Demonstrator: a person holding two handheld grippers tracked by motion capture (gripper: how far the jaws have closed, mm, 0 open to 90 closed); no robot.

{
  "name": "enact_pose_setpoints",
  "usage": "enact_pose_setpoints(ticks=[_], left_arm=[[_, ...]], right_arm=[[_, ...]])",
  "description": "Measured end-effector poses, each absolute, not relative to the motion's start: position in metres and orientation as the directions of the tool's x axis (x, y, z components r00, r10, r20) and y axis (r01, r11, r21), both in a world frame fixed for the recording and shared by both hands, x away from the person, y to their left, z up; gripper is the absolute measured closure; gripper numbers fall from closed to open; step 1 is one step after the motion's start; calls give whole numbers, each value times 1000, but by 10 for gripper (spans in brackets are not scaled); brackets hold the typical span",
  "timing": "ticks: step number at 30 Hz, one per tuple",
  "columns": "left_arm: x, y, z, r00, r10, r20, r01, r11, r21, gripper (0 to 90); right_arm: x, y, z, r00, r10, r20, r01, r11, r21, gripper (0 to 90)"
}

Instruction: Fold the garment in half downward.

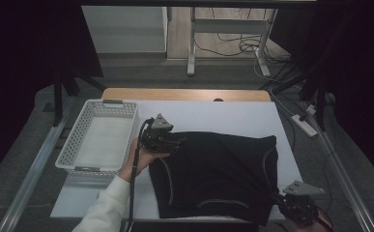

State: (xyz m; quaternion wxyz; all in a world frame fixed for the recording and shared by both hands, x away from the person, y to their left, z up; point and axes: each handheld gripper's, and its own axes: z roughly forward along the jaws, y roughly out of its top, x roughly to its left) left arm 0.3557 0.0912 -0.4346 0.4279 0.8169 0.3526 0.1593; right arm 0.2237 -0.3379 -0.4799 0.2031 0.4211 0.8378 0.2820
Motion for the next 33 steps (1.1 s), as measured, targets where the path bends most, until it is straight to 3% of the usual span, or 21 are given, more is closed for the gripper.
enact_pose_setpoints(ticks=[3,4,5,10,15,23,25,26,27,28,33], left_arm=[[356,91,-435,701,712,-41,439,-386,811,293],[356,91,-435,702,711,-39,438,-388,811,293],[356,91,-435,702,711,-39,438,-388,811,293],[356,90,-435,702,711,-40,439,-388,810,293],[355,90,-435,704,709,-38,438,-391,810,293],[355,90,-435,703,710,-40,439,-390,809,293],[355,89,-435,704,709,-38,438,-391,809,292],[355,89,-435,704,709,-38,438,-391,809,292],[355,89,-435,704,709,-38,438,-391,809,292],[354,89,-435,704,709,-38,438,-391,809,292],[355,90,-435,704,710,-39,439,-391,809,292]], right_arm=[[226,-337,-481,-555,824,-114,588,486,646,766],[229,-336,-479,-543,832,-116,581,471,664,634],[229,-335,-476,-543,831,-121,568,469,676,598],[229,-317,-466,-610,784,-113,500,492,713,504],[234,-294,-475,-692,716,-91,474,546,691,472],[233,-271,-493,-778,628,-15,477,606,637,465],[235,-268,-501,-785,619,-13,485,628,609,503],[236,-267,-505,-793,608,-25,475,645,598,596],[236,-267,-505,-793,608,-25,475,645,598,596],[237,-266,-504,-787,615,-53,472,655,590,701],[231,-265,-500,-796,602,-56,465,669,581,770]])
